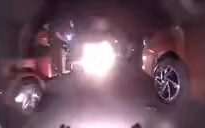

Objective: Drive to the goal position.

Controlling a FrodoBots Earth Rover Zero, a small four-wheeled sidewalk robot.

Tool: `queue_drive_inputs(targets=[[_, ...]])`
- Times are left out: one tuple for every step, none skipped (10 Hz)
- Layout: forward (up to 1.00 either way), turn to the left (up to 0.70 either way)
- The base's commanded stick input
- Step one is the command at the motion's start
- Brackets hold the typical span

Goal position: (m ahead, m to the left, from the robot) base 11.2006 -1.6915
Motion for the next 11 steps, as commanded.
queue_drive_inputs(targets=[[1.00, -0.40], [1.00, -0.31], [1.00, -0.13], [1.00, 0.00], [1.00, 0.00], [1.00, 0.00], [1.00, 0.00], [1.00, 0.00], [1.00, 0.00], [1.00, 0.00], [1.00, 0.00]])
